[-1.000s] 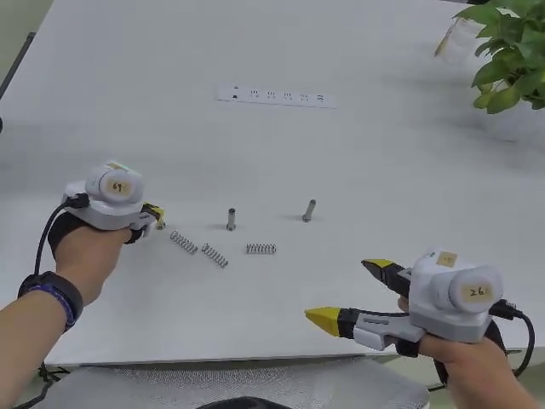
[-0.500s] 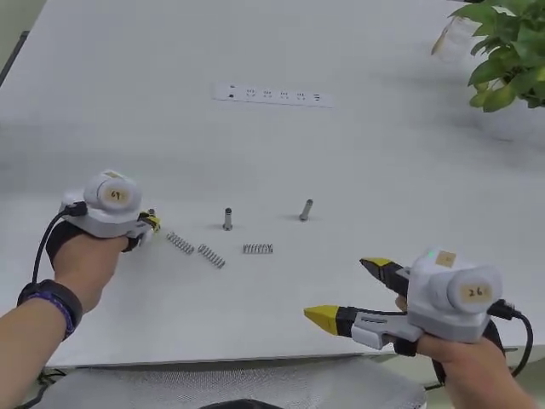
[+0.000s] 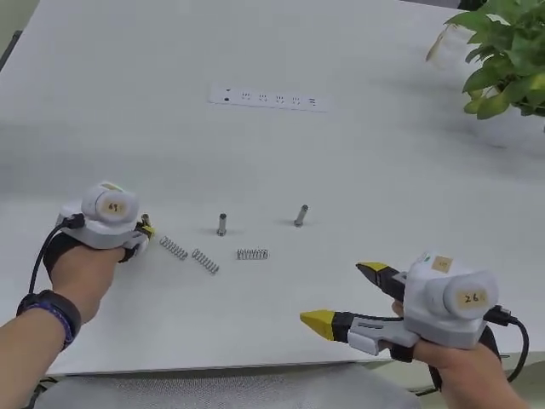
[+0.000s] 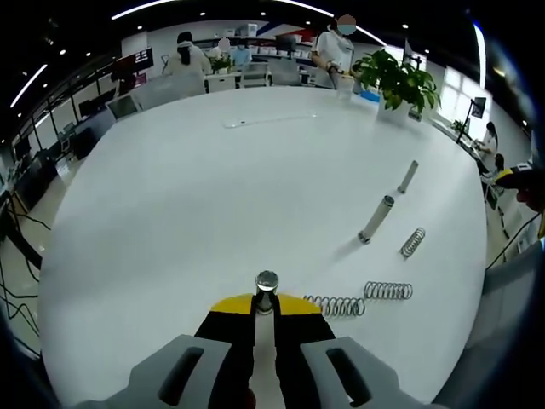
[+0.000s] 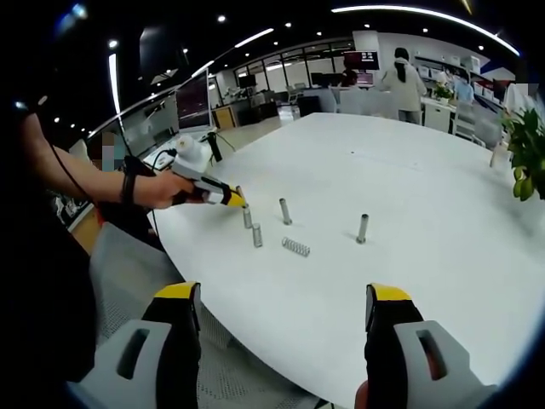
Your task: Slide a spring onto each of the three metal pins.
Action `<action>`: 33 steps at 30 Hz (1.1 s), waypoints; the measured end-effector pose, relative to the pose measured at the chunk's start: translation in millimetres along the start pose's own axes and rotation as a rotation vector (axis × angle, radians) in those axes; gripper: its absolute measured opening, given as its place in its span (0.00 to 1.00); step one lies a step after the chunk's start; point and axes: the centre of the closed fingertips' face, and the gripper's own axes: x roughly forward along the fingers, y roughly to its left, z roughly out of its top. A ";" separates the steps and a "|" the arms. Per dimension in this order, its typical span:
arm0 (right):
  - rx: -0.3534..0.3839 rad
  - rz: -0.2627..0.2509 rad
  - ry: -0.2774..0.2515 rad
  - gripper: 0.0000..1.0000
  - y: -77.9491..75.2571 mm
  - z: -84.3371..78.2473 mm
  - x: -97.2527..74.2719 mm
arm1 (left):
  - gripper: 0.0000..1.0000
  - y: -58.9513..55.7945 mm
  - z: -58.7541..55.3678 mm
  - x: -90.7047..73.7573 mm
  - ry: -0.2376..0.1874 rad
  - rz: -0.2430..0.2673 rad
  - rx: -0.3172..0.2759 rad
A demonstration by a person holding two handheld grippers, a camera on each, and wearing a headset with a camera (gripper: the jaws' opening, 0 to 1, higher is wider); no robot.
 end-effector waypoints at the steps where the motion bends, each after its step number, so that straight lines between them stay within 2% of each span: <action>1: 0.000 -0.001 0.003 0.78 -0.1 -0.6 0.1 | 0.00 0.0 -0.9 0.9 0.000 0.000 0.001; 11: 0.001 0.001 0.019 0.78 0.2 -6.3 -1.4 | 0.00 -2.8 -5.6 6.7 0.001 -0.001 0.018; 17: 0.003 0.004 0.030 0.78 0.5 -9.6 -1.8 | 0.00 -2.4 -2.4 9.7 -0.015 0.004 0.019; 33: 0.003 0.010 0.033 0.78 2.3 -9.4 1.2 | 0.00 -1.6 -0.4 12.3 -0.017 0.004 0.019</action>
